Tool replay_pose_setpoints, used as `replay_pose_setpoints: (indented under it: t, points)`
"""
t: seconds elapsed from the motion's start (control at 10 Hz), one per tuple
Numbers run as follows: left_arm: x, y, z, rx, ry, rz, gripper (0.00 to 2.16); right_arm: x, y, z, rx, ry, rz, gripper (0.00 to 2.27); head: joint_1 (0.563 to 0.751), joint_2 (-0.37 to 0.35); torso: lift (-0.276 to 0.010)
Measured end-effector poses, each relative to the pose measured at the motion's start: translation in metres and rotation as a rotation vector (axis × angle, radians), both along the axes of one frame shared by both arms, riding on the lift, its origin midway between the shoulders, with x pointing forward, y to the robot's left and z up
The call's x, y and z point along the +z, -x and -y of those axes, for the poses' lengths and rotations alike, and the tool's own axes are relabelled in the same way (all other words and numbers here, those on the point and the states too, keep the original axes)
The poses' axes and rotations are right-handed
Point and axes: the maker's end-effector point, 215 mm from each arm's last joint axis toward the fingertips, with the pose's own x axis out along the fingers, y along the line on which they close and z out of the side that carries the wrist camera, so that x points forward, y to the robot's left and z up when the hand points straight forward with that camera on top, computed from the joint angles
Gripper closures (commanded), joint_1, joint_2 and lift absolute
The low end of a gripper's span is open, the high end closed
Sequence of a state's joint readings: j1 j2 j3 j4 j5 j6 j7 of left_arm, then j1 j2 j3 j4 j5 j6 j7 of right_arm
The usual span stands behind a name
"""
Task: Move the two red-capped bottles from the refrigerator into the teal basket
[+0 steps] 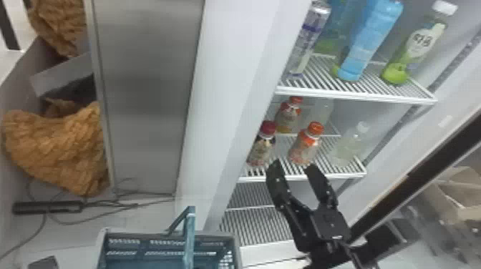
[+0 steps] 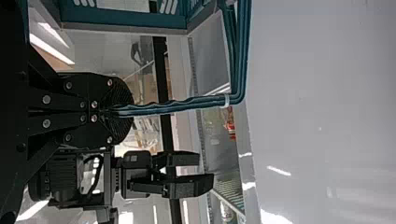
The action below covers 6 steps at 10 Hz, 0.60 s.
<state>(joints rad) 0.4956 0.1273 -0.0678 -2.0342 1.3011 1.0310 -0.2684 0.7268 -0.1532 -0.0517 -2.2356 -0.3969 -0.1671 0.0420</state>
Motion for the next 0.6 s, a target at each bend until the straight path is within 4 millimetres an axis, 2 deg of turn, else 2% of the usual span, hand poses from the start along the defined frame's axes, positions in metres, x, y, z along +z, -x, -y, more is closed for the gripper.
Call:
replay_pose_setpoints:
  t: [0.2,0.4,0.6]
  points:
    - [0.000,0.000,0.000,0.001,0.001,-0.001,1.16,-0.002,-0.002,0.000,-0.005,0.043,-0.017,0.23,0.695,-0.350,-0.224]
    - [0.000,0.000,-0.001,0.002,0.001,-0.003,1.16,0.009,-0.001,0.001,-0.013,0.128,0.002,0.23,0.695,-0.350,-0.224]
    - [-0.001,0.000,-0.001,0.003,0.001,-0.003,1.16,0.010,-0.001,0.002,-0.015,0.153,0.003,0.23,0.695,-0.350,-0.224]
